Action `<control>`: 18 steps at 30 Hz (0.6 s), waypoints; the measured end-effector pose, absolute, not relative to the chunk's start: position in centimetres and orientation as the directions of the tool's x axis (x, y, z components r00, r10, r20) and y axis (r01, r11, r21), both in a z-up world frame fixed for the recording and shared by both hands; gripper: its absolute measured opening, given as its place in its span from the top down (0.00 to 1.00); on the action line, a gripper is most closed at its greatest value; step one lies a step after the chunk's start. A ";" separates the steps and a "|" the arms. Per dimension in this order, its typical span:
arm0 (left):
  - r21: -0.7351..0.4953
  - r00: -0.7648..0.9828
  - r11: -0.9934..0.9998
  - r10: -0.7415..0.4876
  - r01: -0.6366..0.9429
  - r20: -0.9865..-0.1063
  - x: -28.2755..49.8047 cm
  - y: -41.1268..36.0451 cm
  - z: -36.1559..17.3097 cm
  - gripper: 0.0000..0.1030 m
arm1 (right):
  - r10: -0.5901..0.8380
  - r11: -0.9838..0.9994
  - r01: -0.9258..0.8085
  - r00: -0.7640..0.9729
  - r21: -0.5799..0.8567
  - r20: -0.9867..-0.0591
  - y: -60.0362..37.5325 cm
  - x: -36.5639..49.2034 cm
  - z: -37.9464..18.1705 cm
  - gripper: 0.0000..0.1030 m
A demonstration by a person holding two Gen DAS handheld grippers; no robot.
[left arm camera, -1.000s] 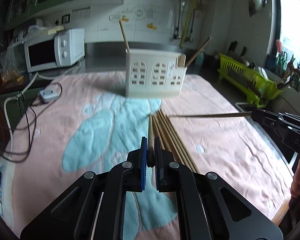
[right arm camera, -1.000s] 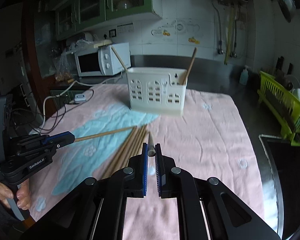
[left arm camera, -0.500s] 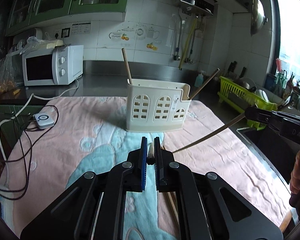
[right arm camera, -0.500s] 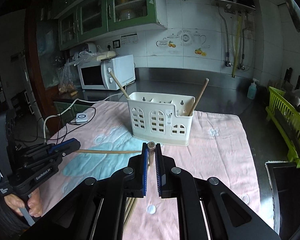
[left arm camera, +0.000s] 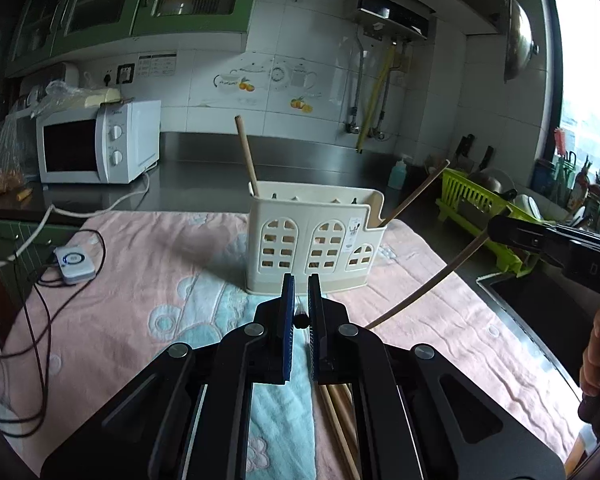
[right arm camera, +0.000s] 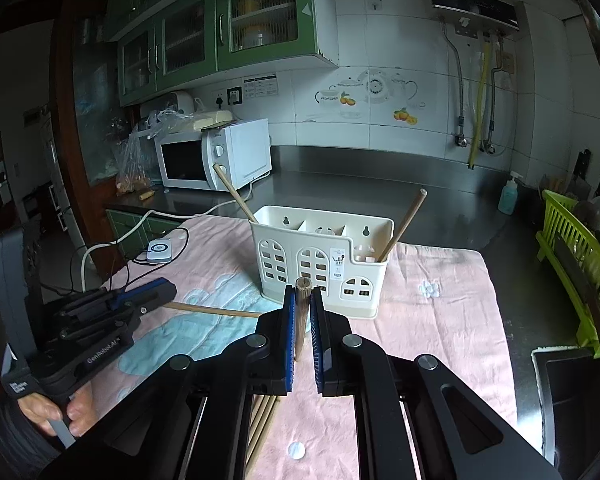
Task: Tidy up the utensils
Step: 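Lift the left tool's chopstick toward the holder while the right tool carries its chopstick there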
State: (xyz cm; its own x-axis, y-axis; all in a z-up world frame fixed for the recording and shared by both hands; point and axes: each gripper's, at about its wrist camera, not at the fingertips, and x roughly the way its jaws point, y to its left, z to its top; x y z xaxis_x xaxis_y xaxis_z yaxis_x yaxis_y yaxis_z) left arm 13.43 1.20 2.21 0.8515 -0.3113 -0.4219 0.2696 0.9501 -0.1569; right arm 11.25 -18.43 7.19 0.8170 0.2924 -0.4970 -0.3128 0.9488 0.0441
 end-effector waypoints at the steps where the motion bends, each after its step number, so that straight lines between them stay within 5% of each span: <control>1: -0.153 0.850 0.950 -0.313 0.273 -0.424 13.6 1.2 2.6 0.95 | 0.292 0.949 -0.313 0.817 0.043 -0.497 -18.5 11.4 7.4 0.93; 18: -0.112 0.854 0.942 -0.335 0.317 -0.398 17.2 0.6 10.0 0.95 | 0.332 0.931 -0.365 0.812 0.026 -0.479 -19.7 15.1 16.2 0.93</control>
State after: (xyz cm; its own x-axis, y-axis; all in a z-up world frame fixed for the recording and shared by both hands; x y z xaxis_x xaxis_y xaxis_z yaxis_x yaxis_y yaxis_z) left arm 17.20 0.63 10.00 0.8544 -0.3345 -0.3977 0.3166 0.9419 -0.1122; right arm 15.06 -19.71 16.16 0.8124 0.3320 -0.4794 -0.3649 0.9307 0.0261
